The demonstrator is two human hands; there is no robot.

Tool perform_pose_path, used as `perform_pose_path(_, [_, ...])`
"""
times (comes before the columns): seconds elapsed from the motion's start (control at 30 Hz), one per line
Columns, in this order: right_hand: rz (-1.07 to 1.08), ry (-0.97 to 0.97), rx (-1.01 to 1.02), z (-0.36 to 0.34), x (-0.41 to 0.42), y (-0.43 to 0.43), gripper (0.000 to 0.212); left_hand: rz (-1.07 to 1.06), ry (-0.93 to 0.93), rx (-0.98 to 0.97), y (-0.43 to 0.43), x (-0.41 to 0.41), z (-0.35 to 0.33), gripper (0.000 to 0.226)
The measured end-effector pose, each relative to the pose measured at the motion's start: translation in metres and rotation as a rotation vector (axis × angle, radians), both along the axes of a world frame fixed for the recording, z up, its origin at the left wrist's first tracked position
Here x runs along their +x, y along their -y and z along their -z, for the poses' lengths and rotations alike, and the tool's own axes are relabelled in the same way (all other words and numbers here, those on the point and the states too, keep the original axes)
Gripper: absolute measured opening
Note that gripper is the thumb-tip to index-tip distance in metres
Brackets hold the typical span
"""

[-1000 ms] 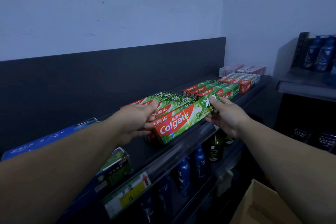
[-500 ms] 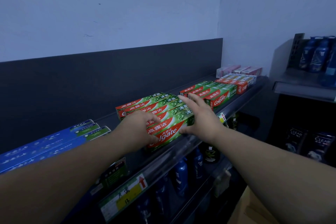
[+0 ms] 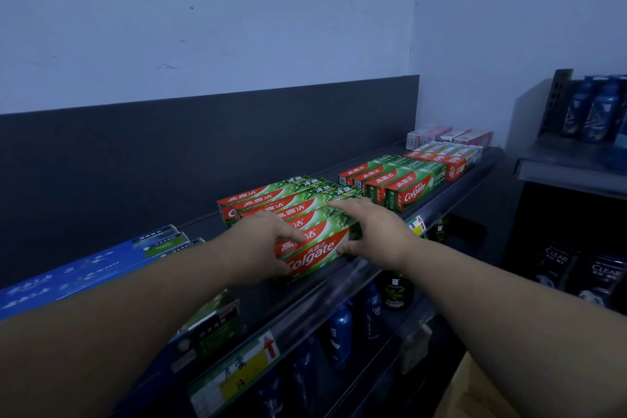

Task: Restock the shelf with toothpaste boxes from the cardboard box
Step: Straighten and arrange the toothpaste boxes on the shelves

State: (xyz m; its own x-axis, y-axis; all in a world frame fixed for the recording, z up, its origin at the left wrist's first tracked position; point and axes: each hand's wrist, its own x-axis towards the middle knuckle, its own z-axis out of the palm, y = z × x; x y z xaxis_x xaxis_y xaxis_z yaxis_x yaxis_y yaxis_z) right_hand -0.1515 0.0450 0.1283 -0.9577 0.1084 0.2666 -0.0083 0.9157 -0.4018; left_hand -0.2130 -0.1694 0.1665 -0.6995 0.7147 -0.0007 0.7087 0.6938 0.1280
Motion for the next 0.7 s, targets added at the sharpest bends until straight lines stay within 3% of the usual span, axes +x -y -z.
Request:
perform_pose_path(0.17, [0.063,-0.033,-0.211,-0.003,0.004,-0.004,0.084,0.037,-0.076,0.017,-0.003,0.001,0.002,0.052])
perform_pose_path(0.43, [0.117,-0.043,-0.248,-0.005,0.011,-0.007,0.068,0.020,-0.034,0.040,-0.002,0.002,0.000,0.045])
perform_pose_path(0.5, [0.155,-0.090,-0.251,-0.008,0.014,-0.004,0.063,-0.048,0.088,0.213,0.006,0.004,-0.008,0.039])
perform_pose_path(0.6, [0.180,-0.109,-0.226,-0.017,0.021,-0.004,0.059,-0.240,0.368,0.653,0.020,0.003,-0.025,0.040])
perform_pose_path(0.7, [0.193,-0.083,-0.177,-0.032,0.023,-0.008,0.048,-0.369,0.518,0.888,0.026,-0.004,-0.036,0.048])
